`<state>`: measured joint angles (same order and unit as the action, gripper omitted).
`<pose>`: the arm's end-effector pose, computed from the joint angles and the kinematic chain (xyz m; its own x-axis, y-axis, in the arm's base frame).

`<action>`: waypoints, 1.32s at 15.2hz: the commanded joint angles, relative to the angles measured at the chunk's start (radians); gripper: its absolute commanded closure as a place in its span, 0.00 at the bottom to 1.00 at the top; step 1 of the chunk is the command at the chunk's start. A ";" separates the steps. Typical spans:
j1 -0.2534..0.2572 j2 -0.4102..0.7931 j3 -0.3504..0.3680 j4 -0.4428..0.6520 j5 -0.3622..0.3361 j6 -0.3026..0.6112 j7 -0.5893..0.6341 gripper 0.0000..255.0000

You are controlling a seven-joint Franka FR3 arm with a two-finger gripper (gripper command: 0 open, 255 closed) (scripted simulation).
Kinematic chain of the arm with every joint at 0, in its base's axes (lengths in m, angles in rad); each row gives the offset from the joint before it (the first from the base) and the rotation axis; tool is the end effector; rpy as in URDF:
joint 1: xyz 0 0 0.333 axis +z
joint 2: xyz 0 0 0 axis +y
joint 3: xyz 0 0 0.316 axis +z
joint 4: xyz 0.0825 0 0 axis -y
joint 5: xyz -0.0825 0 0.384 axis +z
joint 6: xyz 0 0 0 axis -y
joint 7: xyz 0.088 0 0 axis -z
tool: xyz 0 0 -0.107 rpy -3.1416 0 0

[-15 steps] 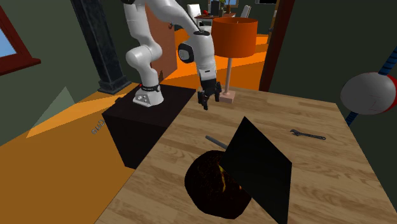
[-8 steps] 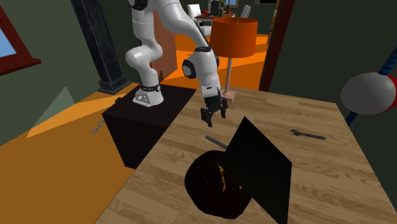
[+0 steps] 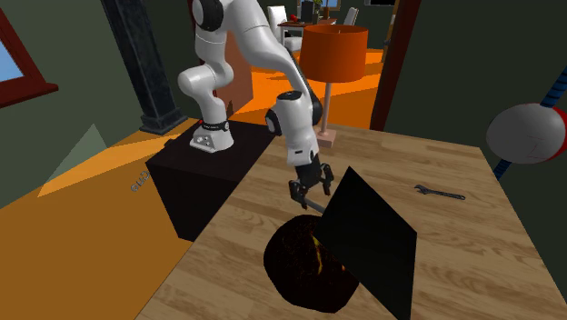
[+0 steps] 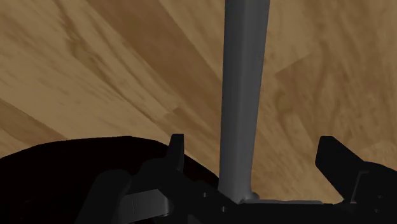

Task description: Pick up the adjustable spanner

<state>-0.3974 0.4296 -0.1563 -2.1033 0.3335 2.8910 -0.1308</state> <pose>0.5120 -0.3353 0.2511 0.7015 -0.6165 0.3576 -0.6344 -0.7688 -0.0808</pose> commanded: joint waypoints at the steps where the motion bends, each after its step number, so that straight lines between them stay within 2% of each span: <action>1: -0.014 0.027 0.014 0.009 0.017 0.024 -0.011 0.00; 8: -0.046 0.090 0.055 0.021 0.045 0.079 -0.040 0.00; 9: -0.046 0.090 0.055 0.020 0.045 0.079 -0.040 1.00; 17: -0.049 0.090 0.056 0.022 0.046 0.078 -0.043 1.00; 20: -0.035 0.067 0.040 0.016 0.036 0.059 -0.030 1.00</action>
<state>-0.4362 0.5064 -0.1078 -2.0847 0.3729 2.9592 -0.1661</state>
